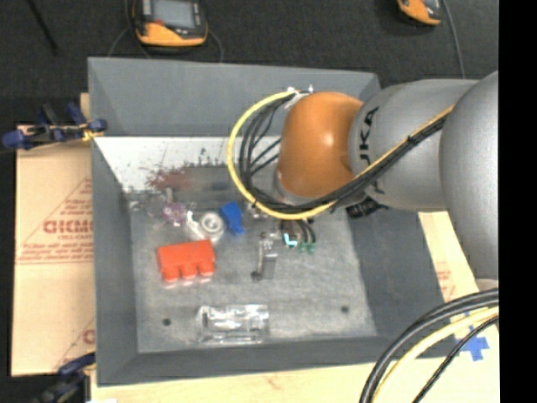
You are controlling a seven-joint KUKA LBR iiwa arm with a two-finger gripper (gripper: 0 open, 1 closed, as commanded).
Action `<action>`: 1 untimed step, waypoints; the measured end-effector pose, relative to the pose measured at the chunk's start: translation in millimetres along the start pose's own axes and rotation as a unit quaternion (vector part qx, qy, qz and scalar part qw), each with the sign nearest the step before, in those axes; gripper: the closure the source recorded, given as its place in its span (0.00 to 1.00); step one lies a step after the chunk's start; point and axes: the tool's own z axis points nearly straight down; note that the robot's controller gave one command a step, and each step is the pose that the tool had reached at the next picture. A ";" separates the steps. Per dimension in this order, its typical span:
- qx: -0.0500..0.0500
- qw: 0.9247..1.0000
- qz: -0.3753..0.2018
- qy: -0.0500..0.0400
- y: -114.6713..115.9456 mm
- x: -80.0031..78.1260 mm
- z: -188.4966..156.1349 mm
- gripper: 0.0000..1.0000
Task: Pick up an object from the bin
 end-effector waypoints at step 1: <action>-0.001 0.999 -0.043 -0.003 107.9 -7.7 65.4 0.00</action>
Offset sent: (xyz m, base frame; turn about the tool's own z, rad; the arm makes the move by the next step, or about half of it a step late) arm 0.0072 0.1037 -0.0635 -0.0764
